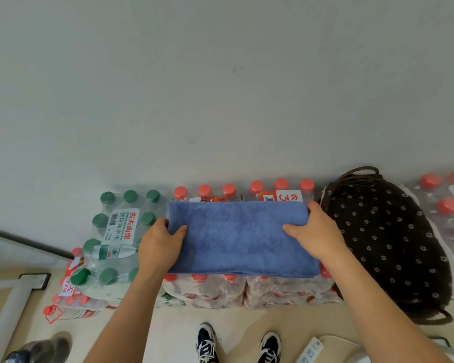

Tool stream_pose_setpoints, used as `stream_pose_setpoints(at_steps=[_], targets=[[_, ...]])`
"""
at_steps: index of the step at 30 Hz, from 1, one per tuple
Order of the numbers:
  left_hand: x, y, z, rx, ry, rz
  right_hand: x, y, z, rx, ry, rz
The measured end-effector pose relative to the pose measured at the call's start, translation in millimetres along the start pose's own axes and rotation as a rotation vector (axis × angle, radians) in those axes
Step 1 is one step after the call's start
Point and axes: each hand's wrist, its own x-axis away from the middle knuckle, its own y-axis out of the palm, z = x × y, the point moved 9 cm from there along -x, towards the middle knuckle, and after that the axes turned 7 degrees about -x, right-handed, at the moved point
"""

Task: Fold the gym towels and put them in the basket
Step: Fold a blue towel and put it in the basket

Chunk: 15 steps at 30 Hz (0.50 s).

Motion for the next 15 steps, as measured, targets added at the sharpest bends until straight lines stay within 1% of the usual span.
stream_pose_setpoints(at_steps=[2, 5, 7, 9, 10, 13, 15], targets=[[1, -3, 2, -0.002, 0.037, -0.007, 4, 1, -6, 0.051, -0.02, -0.015], [2, -8, 3, 0.017, 0.107, 0.002, 4, 5, -16, 0.192, -0.088, 0.005], [1, -7, -1, 0.131, 0.102, -0.038, 6, 10, -26, 0.195, -0.102, -0.042], [-3, -8, -6, 0.311, 0.051, -0.074, 7, 10, -38, 0.162, -0.112, -0.085], [-5, -11, -9, 0.376, 0.033, -0.062, 5, 9, -42, 0.134, -0.126, -0.073], [-11, -33, -15, 0.461, 0.027, 0.031, 4, 2, -71, -0.009, -0.222, 0.043], [-18, -48, -26, 0.483, 0.016, 0.076, 6, 11, -89, -0.108, -0.273, 0.095]])
